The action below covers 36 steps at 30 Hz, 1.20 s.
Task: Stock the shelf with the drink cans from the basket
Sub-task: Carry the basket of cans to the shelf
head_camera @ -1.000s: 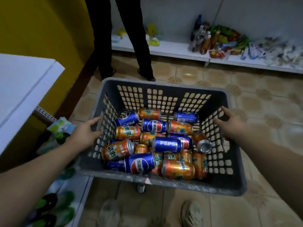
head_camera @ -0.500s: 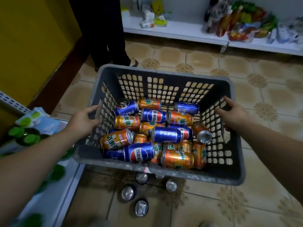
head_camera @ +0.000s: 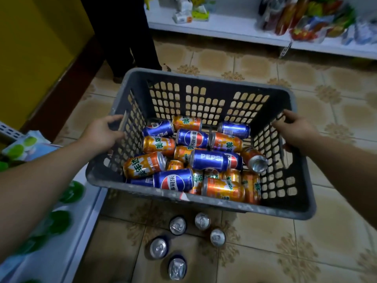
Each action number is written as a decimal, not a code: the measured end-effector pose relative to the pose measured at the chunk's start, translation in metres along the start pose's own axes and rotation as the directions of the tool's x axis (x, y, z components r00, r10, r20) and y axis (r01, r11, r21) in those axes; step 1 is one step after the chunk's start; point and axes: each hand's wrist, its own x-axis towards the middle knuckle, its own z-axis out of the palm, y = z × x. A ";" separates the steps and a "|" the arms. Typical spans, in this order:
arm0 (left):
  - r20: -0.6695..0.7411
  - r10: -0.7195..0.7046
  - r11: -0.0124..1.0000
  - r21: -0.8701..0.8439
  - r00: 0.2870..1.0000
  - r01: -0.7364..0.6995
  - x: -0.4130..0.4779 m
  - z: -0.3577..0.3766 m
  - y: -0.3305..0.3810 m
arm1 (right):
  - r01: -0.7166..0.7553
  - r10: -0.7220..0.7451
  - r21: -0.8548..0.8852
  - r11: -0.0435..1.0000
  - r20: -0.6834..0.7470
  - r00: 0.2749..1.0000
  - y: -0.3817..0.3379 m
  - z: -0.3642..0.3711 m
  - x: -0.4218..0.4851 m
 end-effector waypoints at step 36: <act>0.079 0.125 0.795 0.589 0.989 -0.147 -0.030 0.065 -0.090 | 0.028 0.013 -0.396 0.918 0.101 0.995 0.084 0.091 -0.010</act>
